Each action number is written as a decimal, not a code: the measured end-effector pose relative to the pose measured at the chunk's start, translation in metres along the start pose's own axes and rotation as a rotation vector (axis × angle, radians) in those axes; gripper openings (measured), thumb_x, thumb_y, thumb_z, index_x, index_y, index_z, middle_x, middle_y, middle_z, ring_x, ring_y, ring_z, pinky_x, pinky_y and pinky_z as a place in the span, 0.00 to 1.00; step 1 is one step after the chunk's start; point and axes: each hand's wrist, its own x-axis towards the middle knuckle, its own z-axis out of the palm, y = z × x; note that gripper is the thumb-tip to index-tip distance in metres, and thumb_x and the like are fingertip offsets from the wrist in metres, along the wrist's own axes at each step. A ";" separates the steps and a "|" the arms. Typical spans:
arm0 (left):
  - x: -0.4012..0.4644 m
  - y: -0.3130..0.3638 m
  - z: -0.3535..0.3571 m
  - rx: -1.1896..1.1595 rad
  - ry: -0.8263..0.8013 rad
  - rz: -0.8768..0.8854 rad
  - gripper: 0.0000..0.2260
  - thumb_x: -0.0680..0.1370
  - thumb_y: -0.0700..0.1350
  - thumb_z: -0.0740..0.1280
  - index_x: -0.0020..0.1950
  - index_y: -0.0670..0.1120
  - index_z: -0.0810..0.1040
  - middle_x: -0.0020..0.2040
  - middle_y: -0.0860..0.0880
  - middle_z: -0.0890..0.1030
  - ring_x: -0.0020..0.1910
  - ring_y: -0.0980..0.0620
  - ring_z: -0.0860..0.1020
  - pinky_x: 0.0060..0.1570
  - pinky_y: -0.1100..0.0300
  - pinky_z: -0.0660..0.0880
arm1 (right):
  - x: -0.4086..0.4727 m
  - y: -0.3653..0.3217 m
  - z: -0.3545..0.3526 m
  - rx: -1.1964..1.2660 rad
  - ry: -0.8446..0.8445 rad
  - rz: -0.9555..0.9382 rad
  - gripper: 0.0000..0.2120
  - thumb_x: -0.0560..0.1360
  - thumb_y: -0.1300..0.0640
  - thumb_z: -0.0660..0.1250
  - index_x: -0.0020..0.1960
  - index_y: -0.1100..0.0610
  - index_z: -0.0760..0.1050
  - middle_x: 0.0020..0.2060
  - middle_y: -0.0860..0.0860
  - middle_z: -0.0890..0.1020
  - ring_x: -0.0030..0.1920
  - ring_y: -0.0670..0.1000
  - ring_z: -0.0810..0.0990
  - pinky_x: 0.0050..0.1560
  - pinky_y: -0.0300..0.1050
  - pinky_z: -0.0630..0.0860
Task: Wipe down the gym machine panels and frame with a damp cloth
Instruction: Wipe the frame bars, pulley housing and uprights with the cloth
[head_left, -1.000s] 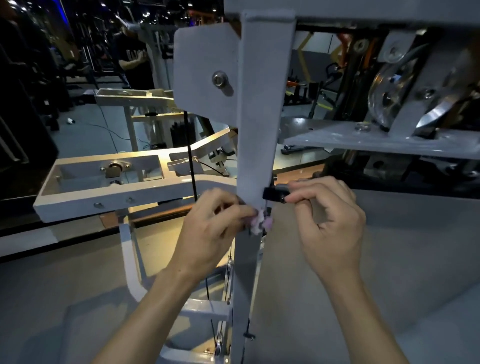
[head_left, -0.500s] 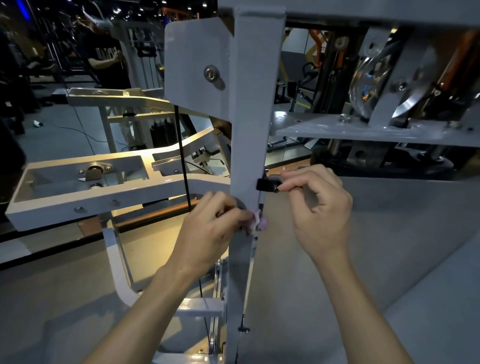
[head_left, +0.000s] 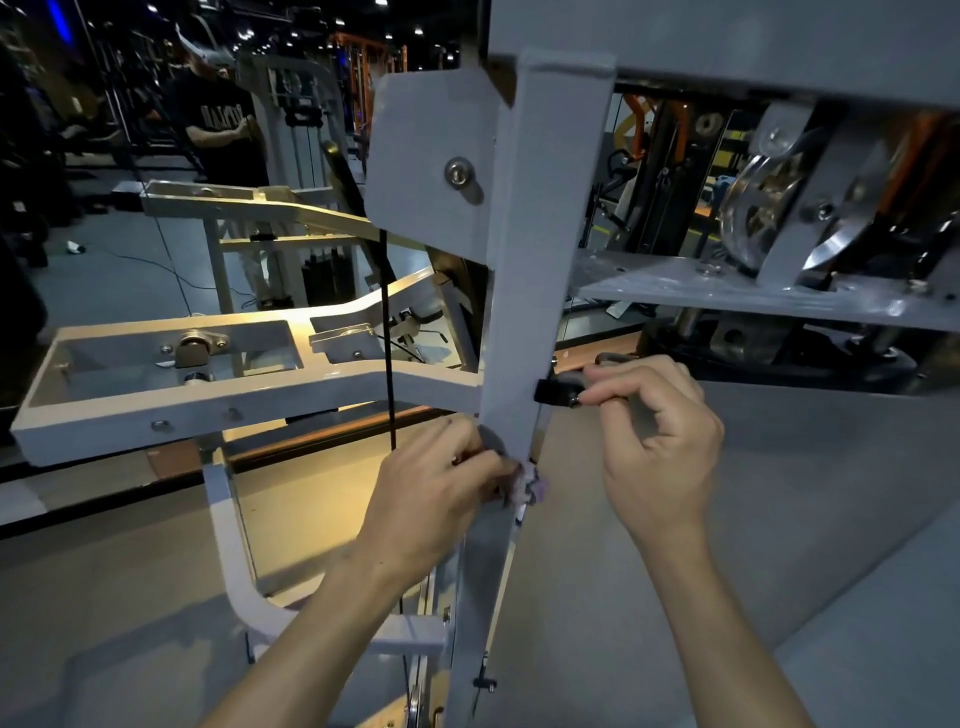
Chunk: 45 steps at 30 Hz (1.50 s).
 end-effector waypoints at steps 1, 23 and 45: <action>0.007 0.000 -0.005 -0.006 0.040 -0.004 0.10 0.71 0.44 0.81 0.50 0.48 0.85 0.44 0.52 0.73 0.41 0.52 0.71 0.32 0.56 0.71 | 0.000 0.000 0.001 -0.004 0.006 0.001 0.11 0.71 0.70 0.66 0.37 0.58 0.82 0.42 0.47 0.84 0.48 0.49 0.83 0.53 0.63 0.74; 0.012 0.002 -0.001 -0.014 0.099 0.002 0.06 0.78 0.50 0.73 0.53 0.50 0.84 0.43 0.50 0.74 0.42 0.53 0.69 0.31 0.56 0.69 | 0.000 0.003 0.005 -0.037 0.058 0.005 0.11 0.71 0.73 0.67 0.36 0.60 0.82 0.39 0.49 0.84 0.46 0.52 0.83 0.55 0.57 0.73; 0.051 0.016 -0.029 -0.217 0.392 -0.290 0.10 0.75 0.43 0.76 0.56 0.49 0.86 0.46 0.56 0.74 0.45 0.60 0.73 0.41 0.69 0.71 | 0.001 0.000 -0.001 -0.029 -0.010 0.008 0.11 0.71 0.70 0.67 0.37 0.58 0.82 0.43 0.43 0.83 0.48 0.48 0.81 0.54 0.58 0.73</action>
